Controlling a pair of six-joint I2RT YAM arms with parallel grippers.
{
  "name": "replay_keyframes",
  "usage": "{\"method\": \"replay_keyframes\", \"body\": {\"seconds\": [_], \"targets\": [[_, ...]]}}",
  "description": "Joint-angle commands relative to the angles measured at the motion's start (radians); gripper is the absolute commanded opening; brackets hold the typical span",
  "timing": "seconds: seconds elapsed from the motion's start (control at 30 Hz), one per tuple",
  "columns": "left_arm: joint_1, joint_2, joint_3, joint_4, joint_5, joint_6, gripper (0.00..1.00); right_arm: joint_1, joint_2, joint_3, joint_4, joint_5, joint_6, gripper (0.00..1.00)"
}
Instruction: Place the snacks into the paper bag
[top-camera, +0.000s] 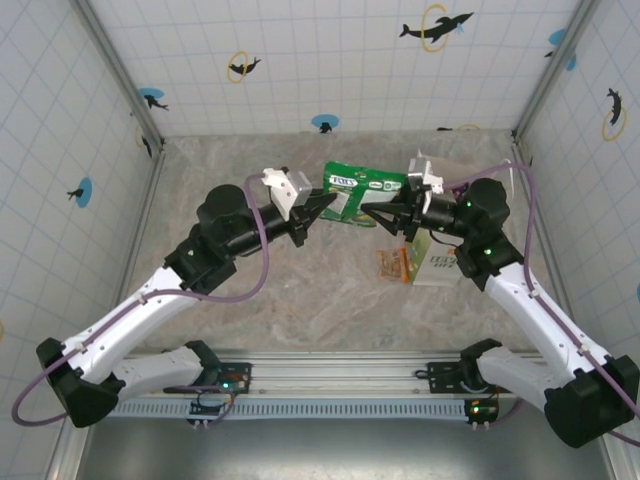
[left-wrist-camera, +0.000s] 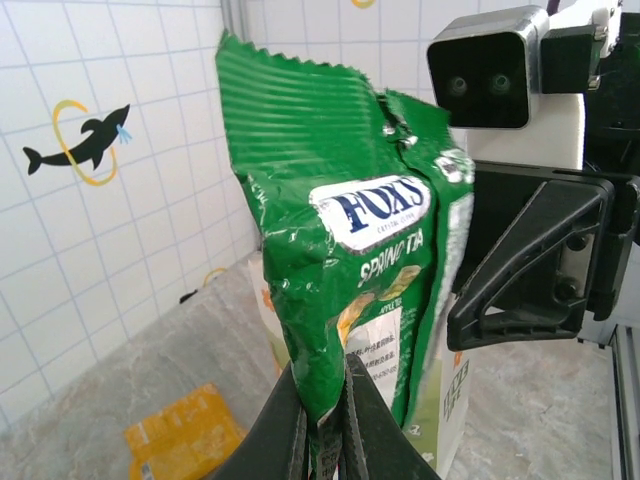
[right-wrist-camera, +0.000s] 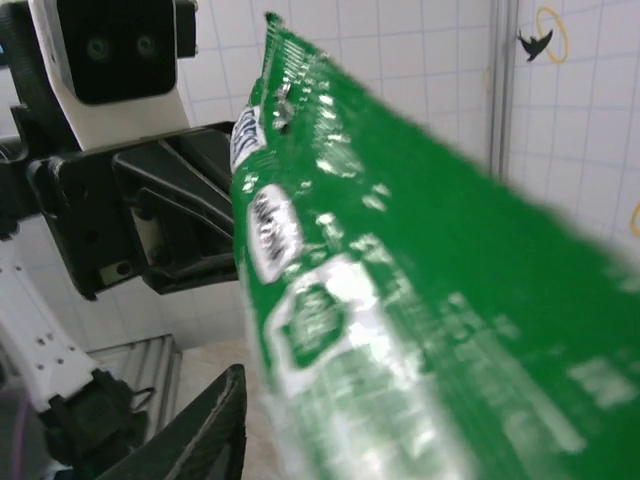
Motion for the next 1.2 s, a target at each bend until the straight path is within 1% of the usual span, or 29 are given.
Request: {"method": "replay_keyframes", "body": {"seconds": [0.0,0.07,0.1,0.17,0.2,0.3,0.37,0.43,0.53,0.7,0.77,0.8,0.93,1.13,1.17], "targets": [[0.004,0.010,0.040,0.088,-0.024,-0.021,0.00,0.005,-0.016,0.003,0.061,0.001,0.003,0.34],[0.004,0.013,0.036,0.089,-0.042,-0.031,0.00,0.001,-0.021,0.003,0.058,0.028,-0.003,0.20],[0.005,0.014,0.034,0.089,-0.052,-0.035,0.00,0.001,-0.023,0.002,0.059,0.040,-0.005,0.16],[0.004,0.015,0.026,0.095,-0.080,-0.052,0.00,0.001,-0.028,0.002,0.059,0.057,-0.005,0.11],[0.003,0.014,0.024,0.097,-0.090,-0.060,0.06,-0.002,-0.030,0.004,0.059,0.062,-0.003,0.09],[0.004,0.016,0.014,0.102,-0.127,-0.086,0.36,-0.003,-0.041,0.013,0.054,0.092,-0.003,0.06],[0.003,0.017,0.003,0.105,-0.154,-0.105,0.53,-0.004,-0.056,0.022,0.055,0.149,-0.007,0.04],[0.004,0.019,-0.015,0.106,-0.196,-0.140,0.62,-0.005,-0.072,0.036,0.054,0.206,-0.013,0.04],[0.005,0.028,-0.047,0.104,-0.240,-0.195,0.71,-0.016,-0.080,0.091,0.037,0.290,-0.032,0.04],[0.004,0.077,-0.083,0.092,-0.291,-0.306,0.74,-0.025,-0.084,0.174,0.028,0.481,-0.031,0.04],[0.004,0.106,-0.083,0.068,-0.324,-0.358,0.74,-0.027,-0.098,0.185,0.032,0.613,-0.011,0.04],[0.003,0.120,-0.083,0.055,-0.331,-0.376,0.74,-0.029,-0.107,0.186,0.029,0.658,-0.002,0.03],[0.004,0.165,-0.071,0.022,-0.337,-0.404,0.74,-0.046,-0.150,0.203,-0.063,0.821,-0.004,0.02],[0.005,0.188,-0.069,0.027,-0.350,-0.429,0.74,-0.059,-0.260,0.108,-0.157,1.097,0.003,0.00],[0.004,0.190,-0.069,0.029,-0.346,-0.433,0.74,-0.060,-0.271,0.097,-0.181,1.121,0.000,0.00]]}}
